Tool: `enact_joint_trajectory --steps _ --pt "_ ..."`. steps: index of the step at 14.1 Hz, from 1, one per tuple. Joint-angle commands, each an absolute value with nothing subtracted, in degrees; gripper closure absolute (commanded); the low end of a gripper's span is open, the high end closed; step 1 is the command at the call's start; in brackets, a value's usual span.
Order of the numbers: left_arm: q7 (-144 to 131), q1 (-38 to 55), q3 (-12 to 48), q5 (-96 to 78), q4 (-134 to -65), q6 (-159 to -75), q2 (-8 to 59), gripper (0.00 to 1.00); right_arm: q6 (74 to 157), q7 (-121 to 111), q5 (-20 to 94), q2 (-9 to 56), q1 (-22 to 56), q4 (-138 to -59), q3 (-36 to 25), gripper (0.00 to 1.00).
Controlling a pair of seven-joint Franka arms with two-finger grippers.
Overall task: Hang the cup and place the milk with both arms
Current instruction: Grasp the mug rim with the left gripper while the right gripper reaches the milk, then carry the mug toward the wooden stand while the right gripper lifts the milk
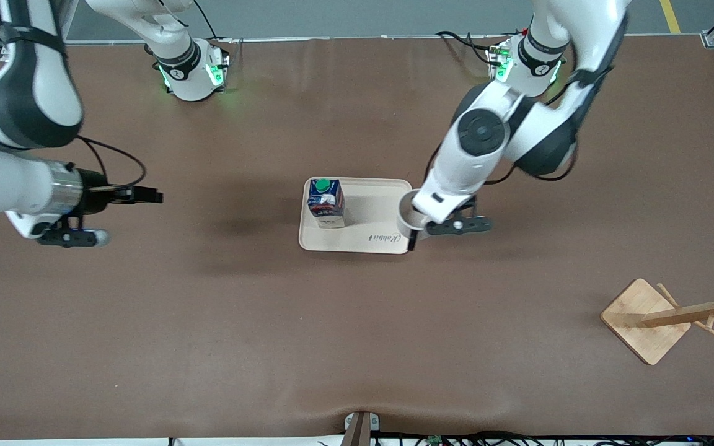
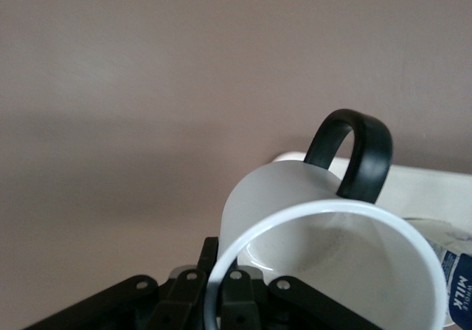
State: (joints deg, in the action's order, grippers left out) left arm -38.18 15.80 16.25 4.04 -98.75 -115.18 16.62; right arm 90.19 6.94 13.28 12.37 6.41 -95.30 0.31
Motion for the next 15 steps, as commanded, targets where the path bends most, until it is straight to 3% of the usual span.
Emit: enact_joint_trajectory --steps 1,4,9,15 --pt "-32.55 9.87 16.61 5.01 -99.40 -110.41 10.92 1.00 90.52 9.40 14.15 14.50 11.49 -92.82 0.26 0.00" --pt "-24.91 2.93 16.52 5.10 -99.41 -106.62 5.82 1.00 102.35 12.10 14.06 14.50 17.91 -93.07 0.17 0.00" --pt "3.10 -13.32 16.52 4.23 -99.40 -104.42 1.94 1.00 110.81 36.18 13.27 16.61 32.67 -96.23 0.00 0.00" --pt "29.94 -26.88 16.44 4.13 -99.41 -104.50 2.28 1.00 113.82 49.72 5.98 20.30 39.45 -96.33 0.00 0.00"
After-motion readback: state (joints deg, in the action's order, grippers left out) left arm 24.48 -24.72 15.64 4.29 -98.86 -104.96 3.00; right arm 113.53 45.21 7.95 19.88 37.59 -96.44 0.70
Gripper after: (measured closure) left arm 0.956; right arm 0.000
